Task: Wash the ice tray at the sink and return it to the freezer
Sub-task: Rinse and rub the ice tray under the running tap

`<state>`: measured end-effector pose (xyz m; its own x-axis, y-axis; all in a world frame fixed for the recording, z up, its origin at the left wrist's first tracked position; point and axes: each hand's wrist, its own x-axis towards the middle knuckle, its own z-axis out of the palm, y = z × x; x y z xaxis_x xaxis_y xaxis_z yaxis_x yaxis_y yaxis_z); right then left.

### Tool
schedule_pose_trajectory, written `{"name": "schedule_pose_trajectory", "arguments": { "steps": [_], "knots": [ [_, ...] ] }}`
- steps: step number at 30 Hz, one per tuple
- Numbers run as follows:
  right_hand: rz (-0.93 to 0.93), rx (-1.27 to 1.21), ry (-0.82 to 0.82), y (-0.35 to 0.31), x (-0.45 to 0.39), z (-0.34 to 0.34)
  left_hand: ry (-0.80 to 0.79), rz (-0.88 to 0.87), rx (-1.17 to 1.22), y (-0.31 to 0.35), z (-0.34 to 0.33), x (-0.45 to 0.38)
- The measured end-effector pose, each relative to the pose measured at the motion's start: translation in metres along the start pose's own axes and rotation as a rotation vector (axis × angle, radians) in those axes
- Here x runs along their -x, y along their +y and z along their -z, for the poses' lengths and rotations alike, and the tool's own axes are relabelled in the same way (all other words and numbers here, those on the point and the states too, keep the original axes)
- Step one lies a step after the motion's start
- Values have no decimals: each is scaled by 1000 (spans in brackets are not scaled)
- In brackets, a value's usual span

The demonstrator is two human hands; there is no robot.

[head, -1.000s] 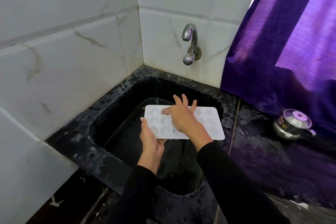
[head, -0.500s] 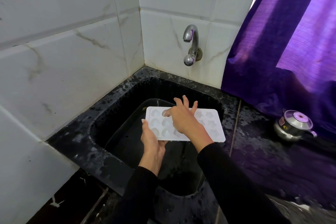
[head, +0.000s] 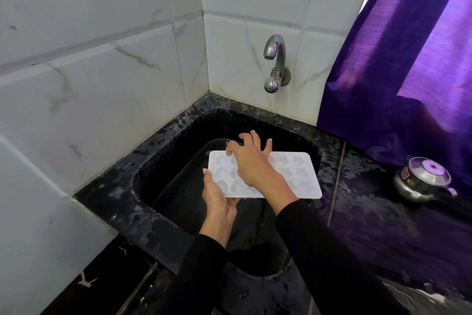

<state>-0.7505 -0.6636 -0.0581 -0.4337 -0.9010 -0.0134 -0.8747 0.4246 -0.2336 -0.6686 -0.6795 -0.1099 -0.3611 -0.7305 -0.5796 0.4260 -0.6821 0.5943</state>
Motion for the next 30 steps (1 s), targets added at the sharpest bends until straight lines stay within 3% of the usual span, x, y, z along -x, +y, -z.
{"name": "schedule_pose_trajectory", "arguments": {
  "steps": [6, 20, 26, 30],
  "knots": [
    [54, 112, -98, -12, -1, -8, 18, -5, -6, -2, 1, -1],
    [60, 174, -77, -22, 0, -5, 10, -22, -16, -3, 4, -2],
    [57, 57, -106, -17, 2, -7, 16, -23, -9, -1, 5, -3],
    [-39, -136, -12, 2, 13, 10, 8, -26, -5, 8, 6, -6]
  ]
}}
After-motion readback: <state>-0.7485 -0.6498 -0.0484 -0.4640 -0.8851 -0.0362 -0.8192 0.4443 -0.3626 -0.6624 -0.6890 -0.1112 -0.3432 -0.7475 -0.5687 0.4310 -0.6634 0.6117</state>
